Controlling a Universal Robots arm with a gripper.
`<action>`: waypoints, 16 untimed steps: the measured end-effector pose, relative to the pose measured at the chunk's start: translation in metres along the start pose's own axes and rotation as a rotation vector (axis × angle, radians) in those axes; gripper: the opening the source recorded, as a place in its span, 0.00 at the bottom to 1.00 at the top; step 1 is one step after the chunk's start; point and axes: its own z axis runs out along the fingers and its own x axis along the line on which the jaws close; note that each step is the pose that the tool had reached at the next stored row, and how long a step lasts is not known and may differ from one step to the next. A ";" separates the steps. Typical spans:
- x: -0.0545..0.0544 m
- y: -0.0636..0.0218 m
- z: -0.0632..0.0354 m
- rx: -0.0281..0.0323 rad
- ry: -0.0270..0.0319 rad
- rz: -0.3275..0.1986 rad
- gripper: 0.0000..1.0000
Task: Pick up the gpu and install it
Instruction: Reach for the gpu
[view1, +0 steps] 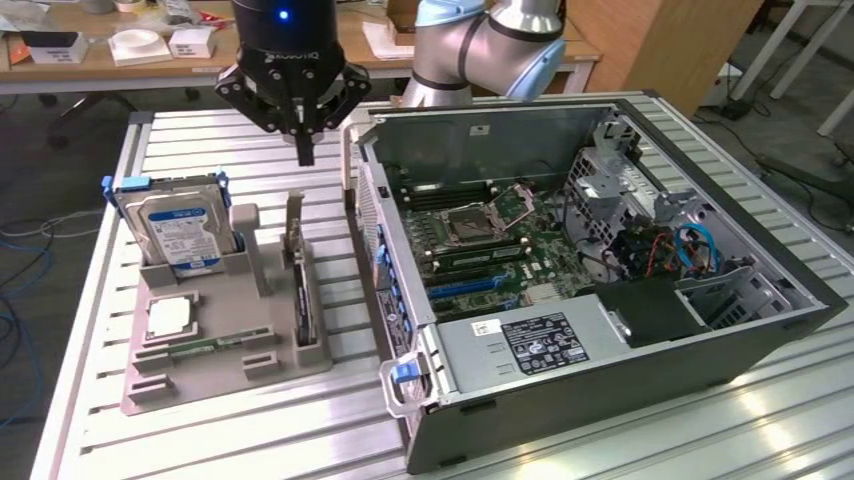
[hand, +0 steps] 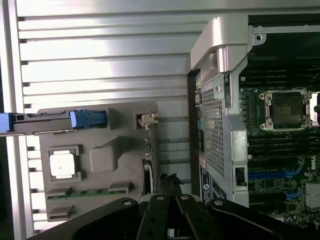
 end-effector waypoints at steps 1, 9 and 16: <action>0.002 -0.0002 0.0000 0.0000 0.0000 0.000 0.10; 0.017 -0.0013 0.0002 0.0000 0.0000 0.000 0.10; 0.029 -0.0022 0.0005 0.0000 -0.0001 0.000 0.10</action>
